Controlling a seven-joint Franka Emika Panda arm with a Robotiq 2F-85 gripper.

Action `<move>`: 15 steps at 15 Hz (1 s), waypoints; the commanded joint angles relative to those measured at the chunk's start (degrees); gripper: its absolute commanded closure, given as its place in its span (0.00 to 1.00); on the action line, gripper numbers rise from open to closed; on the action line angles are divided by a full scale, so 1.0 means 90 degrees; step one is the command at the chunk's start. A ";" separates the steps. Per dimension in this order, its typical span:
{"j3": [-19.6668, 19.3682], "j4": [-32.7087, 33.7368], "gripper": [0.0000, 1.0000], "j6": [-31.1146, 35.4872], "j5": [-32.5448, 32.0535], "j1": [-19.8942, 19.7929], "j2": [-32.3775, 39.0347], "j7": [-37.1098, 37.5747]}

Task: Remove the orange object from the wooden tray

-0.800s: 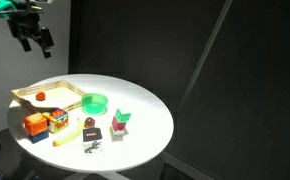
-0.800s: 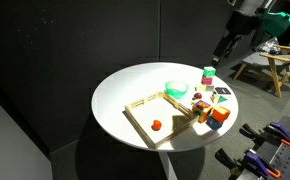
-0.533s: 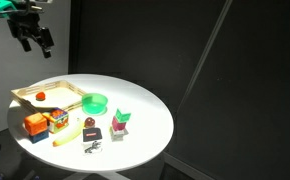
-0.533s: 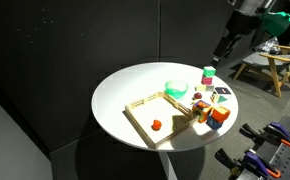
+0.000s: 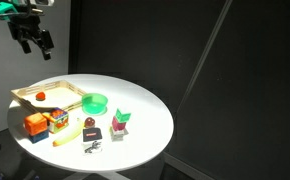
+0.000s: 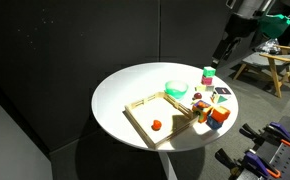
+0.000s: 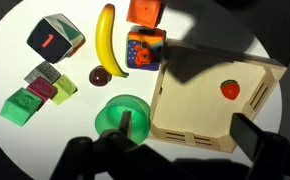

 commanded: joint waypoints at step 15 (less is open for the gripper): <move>0.0072 0.1722 0.00 -0.0813 0.0415 0.0273 0.1973 0.0283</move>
